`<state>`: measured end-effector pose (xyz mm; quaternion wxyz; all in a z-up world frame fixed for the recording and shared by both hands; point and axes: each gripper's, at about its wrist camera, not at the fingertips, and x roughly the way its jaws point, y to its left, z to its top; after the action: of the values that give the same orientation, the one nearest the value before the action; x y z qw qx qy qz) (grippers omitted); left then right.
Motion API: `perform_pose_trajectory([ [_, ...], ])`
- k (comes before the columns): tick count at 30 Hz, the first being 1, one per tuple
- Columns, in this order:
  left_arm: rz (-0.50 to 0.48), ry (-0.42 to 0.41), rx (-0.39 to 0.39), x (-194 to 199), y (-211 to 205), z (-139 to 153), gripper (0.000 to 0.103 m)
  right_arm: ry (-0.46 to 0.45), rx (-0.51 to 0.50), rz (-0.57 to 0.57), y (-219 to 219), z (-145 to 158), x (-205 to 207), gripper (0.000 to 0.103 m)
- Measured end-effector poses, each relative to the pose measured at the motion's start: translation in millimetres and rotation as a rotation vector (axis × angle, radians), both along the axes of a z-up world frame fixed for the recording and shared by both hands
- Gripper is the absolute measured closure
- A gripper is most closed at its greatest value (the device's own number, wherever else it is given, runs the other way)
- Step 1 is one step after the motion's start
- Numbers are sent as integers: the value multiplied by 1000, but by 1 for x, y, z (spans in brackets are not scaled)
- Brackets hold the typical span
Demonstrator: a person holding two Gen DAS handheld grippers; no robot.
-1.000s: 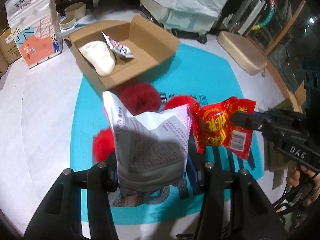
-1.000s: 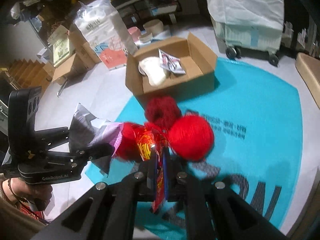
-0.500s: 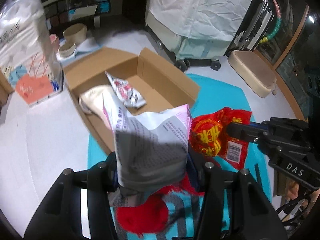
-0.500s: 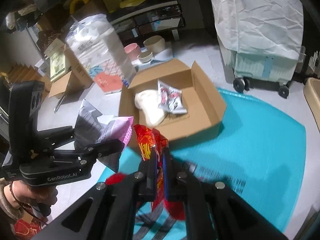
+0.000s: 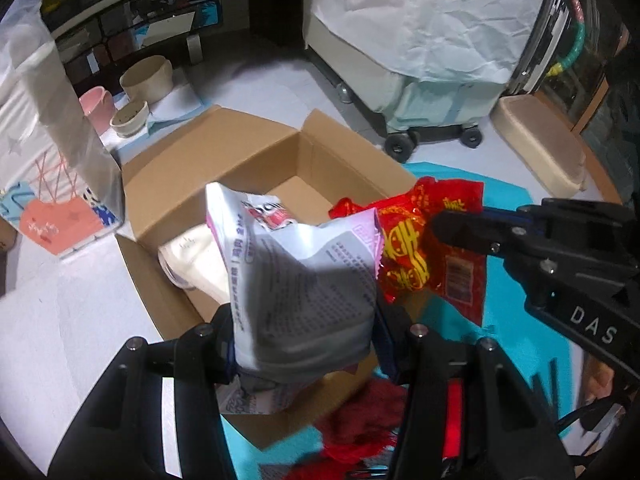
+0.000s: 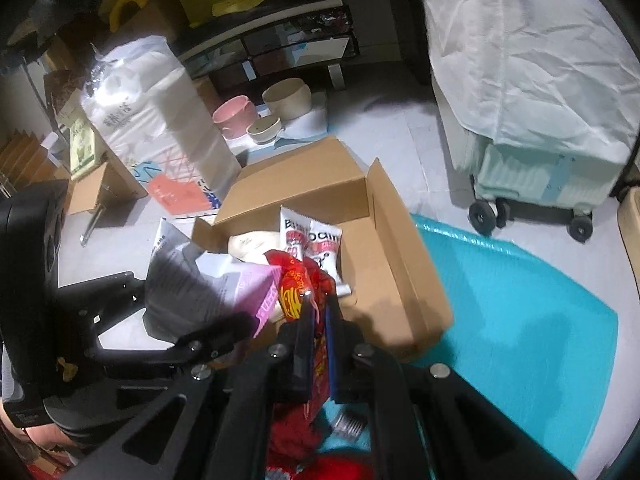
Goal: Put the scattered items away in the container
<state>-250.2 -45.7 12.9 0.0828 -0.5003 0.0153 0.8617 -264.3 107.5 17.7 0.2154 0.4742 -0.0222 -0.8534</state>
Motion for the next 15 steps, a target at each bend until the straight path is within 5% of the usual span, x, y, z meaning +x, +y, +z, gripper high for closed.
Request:
perform_pose_trajectory([
  [12,91,-76,-42,-56,-25,-42,53,-57,87,50,-28,-43,-58,99],
  [15,79,-68,-123,-65,-19,-49,53,-70,121,59,-34,-54,-69,99],
])
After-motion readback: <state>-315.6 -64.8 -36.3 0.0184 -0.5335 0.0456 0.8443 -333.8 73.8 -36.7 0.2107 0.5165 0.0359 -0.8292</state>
